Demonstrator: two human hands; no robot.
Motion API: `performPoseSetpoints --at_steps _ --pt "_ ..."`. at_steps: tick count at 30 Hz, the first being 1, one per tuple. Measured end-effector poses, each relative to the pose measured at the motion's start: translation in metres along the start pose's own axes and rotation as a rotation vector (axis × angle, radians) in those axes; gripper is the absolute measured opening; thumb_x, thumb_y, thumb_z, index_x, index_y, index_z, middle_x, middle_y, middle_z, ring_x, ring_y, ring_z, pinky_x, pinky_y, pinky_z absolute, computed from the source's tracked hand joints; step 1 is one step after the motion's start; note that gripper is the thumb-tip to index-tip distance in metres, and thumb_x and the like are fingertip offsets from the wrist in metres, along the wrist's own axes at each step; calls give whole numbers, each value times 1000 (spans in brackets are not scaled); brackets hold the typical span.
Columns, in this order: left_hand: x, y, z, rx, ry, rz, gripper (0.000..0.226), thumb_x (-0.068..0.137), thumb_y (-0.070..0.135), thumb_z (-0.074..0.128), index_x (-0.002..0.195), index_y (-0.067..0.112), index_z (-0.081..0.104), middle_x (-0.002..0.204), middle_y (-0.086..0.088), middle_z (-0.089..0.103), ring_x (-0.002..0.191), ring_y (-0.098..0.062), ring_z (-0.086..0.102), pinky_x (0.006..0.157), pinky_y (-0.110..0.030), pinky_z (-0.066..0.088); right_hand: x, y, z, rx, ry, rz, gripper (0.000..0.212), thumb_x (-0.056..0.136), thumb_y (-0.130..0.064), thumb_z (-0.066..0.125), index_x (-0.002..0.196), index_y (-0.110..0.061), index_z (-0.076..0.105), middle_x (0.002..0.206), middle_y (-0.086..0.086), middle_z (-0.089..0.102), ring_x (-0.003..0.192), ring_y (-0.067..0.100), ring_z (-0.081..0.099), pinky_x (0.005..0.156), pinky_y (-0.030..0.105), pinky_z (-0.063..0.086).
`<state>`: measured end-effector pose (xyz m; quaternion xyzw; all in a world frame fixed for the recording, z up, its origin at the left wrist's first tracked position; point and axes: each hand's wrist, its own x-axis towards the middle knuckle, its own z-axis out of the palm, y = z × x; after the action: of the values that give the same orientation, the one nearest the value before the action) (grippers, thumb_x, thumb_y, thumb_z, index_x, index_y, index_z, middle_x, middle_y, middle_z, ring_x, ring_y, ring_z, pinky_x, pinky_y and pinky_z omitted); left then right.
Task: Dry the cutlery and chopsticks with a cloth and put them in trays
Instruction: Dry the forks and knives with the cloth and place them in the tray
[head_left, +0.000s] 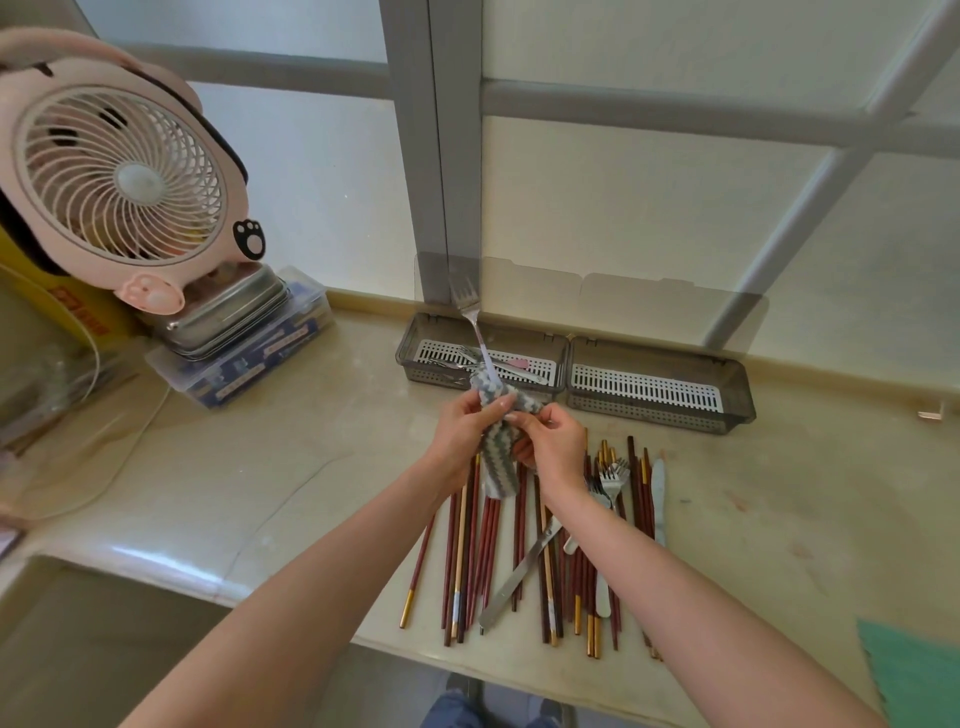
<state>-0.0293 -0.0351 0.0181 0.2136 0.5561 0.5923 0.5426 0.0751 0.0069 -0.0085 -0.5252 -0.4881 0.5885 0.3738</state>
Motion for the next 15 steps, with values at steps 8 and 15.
performPoseSetpoints --at_steps 8,15 --pt "13 -15 -7 344 211 -72 25 79 12 72 101 3 65 94 -12 71 84 -24 69 82 -40 55 21 -20 3 -70 -95 -36 25 85 -28 68 105 -15 61 94 3 61 79 11 56 71 25 47" --pt "13 -22 -1 620 232 -13 35 72 17 78 102 9 63 96 -7 69 90 -22 65 84 -40 53 43 -25 16 -44 -160 90 9 90 -6 60 82 -7 64 67 5 60 44 8 48 42 19 40"
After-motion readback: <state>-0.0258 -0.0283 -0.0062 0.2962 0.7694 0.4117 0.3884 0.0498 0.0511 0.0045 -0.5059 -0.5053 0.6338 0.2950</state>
